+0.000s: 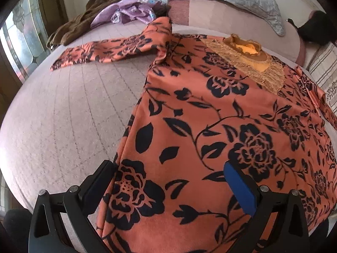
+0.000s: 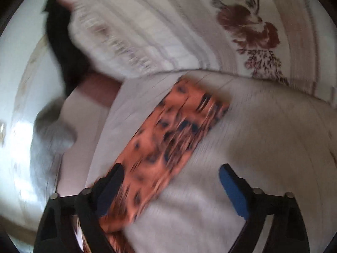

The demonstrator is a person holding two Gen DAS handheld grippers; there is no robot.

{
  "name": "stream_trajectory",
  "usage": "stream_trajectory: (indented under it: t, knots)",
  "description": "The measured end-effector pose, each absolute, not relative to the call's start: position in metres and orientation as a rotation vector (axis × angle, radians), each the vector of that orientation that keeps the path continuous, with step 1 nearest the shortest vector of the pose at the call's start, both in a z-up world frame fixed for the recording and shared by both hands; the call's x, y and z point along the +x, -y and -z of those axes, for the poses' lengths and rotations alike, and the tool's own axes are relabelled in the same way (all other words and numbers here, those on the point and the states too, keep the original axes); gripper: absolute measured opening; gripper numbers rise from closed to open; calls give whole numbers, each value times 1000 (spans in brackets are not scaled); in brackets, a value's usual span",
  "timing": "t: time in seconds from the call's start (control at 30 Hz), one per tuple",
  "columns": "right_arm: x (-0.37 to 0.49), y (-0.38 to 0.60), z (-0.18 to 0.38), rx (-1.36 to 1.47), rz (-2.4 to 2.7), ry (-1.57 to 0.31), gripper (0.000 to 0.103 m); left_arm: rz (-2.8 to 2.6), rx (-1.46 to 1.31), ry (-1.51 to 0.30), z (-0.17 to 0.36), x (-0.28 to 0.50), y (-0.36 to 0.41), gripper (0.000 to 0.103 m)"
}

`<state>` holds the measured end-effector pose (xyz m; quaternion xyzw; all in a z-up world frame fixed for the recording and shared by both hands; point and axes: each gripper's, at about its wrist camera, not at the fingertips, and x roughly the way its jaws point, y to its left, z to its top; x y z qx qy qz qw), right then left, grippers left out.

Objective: Fold small clothes
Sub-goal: 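Grasp the blouse sleeve cuff with the right gripper and lift it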

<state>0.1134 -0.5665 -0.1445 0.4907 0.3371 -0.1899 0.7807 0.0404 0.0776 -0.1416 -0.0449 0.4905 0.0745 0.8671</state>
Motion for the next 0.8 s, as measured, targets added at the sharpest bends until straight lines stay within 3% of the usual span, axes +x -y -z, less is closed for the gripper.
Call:
stream_trajectory:
  t: [0.13,0.17,0.23,0.27,0.3,0.33,0.53,0.67,0.8]
  knots:
    - [139,585,156,1050,481,-692,76,-157,-74,-1001,147,41,-80,103]
    - [145,587,157,1037,496,-695,69,-155,-89,-993,148,40,-83,103]
    - [155,590,155,993,542,-725,50,-147,-131,-980,150,40,-89,103]
    - [162,592,155,963,566,-745,29,-147,-145,-973,151,39,-92,103]
    - [169,594,153,924,595,-777,16,-145,-160,-966,151,40,-93,103]
    - [174,596,153,901,607,-796,10,-139,-162,-966,151,40,-94,103]
    - [215,536,70,657,426,-728,7,-108,-133,-968,151,43,-94,103]
    - [225,420,-22,547,131,-598,7,-74,-187,-963,143,37,-104,103]
    - [218,304,-66,572,-134,-526,7,-97,-304,-912,126,28,-128,103]
